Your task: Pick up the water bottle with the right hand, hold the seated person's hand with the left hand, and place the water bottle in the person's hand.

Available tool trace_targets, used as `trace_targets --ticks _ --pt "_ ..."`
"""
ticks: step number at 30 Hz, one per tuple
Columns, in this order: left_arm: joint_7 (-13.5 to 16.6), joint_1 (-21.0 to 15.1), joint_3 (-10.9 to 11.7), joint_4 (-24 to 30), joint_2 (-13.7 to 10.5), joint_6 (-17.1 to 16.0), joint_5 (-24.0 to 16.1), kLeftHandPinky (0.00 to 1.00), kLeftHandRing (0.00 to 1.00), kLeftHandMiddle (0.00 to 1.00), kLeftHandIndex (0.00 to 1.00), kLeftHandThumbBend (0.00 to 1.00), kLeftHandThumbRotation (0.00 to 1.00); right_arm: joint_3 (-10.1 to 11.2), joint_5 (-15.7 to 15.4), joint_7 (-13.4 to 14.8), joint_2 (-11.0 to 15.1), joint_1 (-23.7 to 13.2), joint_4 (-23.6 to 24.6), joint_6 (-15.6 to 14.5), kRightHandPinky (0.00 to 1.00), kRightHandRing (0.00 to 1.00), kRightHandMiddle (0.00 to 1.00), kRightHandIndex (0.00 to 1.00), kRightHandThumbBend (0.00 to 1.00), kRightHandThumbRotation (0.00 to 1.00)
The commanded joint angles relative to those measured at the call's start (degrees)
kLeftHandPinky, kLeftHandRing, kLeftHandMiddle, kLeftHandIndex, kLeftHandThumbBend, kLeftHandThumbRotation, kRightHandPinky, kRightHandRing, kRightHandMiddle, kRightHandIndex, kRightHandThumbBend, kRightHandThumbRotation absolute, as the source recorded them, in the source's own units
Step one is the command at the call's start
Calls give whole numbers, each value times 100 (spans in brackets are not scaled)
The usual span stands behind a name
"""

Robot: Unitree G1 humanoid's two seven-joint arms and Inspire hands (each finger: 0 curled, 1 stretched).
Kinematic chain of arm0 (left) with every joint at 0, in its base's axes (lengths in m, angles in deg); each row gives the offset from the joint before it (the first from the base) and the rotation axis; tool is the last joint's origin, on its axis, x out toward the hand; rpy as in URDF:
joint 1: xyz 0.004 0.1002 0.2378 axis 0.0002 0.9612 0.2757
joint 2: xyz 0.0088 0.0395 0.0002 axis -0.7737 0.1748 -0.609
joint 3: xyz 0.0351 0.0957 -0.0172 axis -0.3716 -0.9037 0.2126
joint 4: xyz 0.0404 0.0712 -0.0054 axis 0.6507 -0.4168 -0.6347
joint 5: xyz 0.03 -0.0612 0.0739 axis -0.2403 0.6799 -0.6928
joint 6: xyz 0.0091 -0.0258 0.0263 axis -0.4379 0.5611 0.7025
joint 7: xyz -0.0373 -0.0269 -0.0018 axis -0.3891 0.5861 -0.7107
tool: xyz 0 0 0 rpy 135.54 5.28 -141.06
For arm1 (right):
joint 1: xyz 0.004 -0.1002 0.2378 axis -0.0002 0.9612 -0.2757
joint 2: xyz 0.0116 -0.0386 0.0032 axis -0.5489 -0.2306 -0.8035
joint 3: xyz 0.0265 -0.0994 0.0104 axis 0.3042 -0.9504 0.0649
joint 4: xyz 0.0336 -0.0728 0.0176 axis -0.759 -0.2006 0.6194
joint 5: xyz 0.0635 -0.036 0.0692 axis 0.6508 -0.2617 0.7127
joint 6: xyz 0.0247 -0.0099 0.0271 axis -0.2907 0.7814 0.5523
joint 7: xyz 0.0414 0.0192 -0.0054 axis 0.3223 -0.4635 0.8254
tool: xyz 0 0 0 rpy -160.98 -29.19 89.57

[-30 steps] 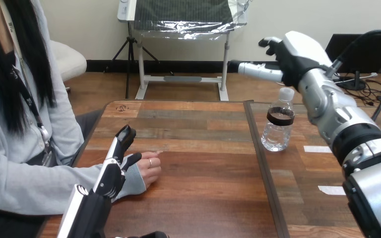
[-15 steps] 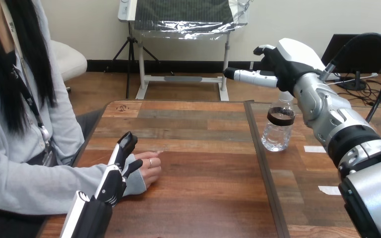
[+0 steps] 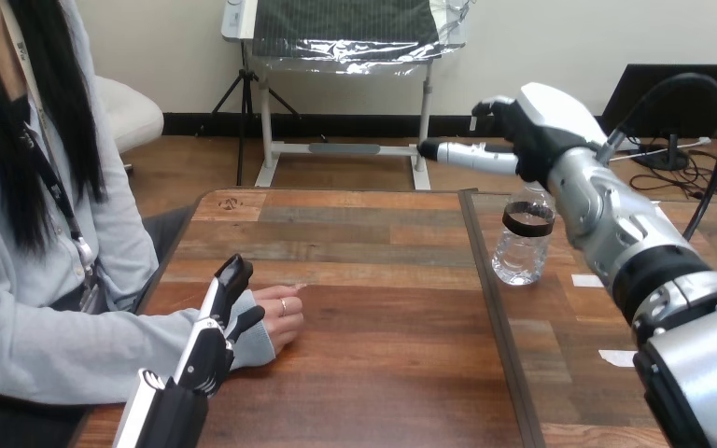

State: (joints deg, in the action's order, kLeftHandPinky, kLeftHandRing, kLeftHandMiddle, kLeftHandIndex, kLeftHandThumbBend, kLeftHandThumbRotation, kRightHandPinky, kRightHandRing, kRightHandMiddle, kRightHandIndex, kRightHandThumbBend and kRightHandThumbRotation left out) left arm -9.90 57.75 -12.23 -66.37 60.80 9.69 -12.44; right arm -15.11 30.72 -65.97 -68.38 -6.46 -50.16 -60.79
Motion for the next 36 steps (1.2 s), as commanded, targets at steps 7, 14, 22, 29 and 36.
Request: trace_targets --ticks 7,14,22,29,36 --pt "79 -48 -63 201 32 -206 70 88 100 100 100 100 57 87 98 -96 47 92 7 25 76 83 85 87 83 89" --pt "62 -28 -82 187 8 -223 106 89 100 100 100 100 54 164 197 -167 65 181 10 57 75 83 86 87 83 89" --pt "103 -48 -34 130 59 -270 48 89 100 100 100 100 54 233 290 -300 87 294 17 109 71 79 84 88 82 90" --pt "129 -74 -34 95 73 -310 15 89 100 100 100 100 57 258 310 -390 113 389 28 192 70 78 82 88 79 91" --pt "124 -92 -95 82 42 -298 58 90 100 100 100 100 59 353 443 -502 142 512 45 331 71 78 82 88 77 89"
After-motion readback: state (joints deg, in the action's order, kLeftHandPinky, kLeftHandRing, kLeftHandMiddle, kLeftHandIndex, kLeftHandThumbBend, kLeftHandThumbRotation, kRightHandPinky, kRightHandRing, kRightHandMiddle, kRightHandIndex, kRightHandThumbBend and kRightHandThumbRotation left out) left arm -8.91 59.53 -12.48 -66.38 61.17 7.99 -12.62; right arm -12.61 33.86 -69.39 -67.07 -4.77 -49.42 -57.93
